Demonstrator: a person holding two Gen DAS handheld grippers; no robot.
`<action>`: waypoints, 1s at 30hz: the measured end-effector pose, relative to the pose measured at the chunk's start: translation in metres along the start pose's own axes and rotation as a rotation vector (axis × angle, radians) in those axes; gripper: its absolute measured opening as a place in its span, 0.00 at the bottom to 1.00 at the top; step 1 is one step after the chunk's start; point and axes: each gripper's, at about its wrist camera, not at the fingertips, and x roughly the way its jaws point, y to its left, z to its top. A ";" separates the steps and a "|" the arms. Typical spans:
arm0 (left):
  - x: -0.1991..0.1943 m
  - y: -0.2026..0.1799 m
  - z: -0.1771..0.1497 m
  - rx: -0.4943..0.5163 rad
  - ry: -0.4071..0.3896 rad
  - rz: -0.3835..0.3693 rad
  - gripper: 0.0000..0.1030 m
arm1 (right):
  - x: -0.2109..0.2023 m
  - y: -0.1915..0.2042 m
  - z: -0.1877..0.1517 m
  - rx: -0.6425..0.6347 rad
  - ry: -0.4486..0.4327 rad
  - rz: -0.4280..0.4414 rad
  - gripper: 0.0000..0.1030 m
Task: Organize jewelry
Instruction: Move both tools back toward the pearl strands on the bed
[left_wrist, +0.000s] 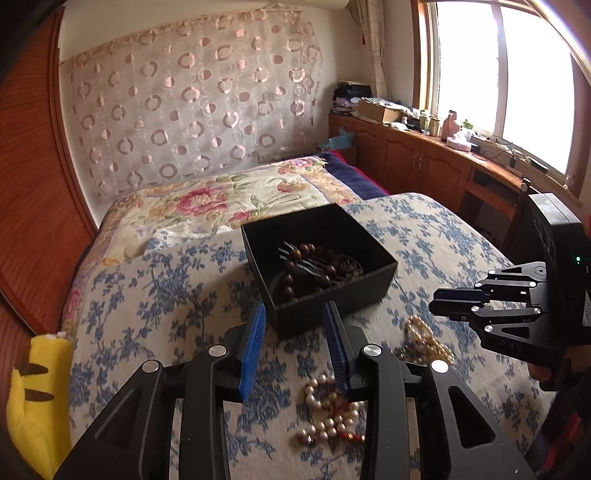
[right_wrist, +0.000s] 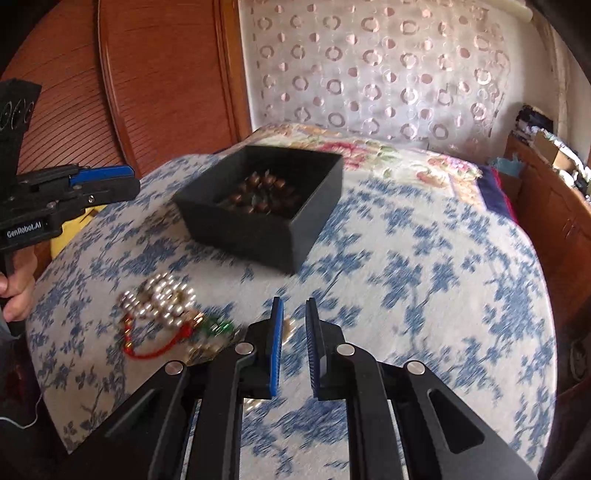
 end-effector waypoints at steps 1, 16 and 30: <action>-0.001 -0.001 -0.005 -0.007 0.006 -0.004 0.30 | 0.001 0.002 -0.002 0.000 0.008 0.011 0.13; 0.005 0.003 -0.062 -0.053 0.101 -0.019 0.30 | 0.012 0.016 -0.017 0.021 0.089 0.055 0.17; 0.011 0.002 -0.073 -0.067 0.144 -0.037 0.30 | -0.017 0.005 -0.007 0.018 -0.020 0.019 0.05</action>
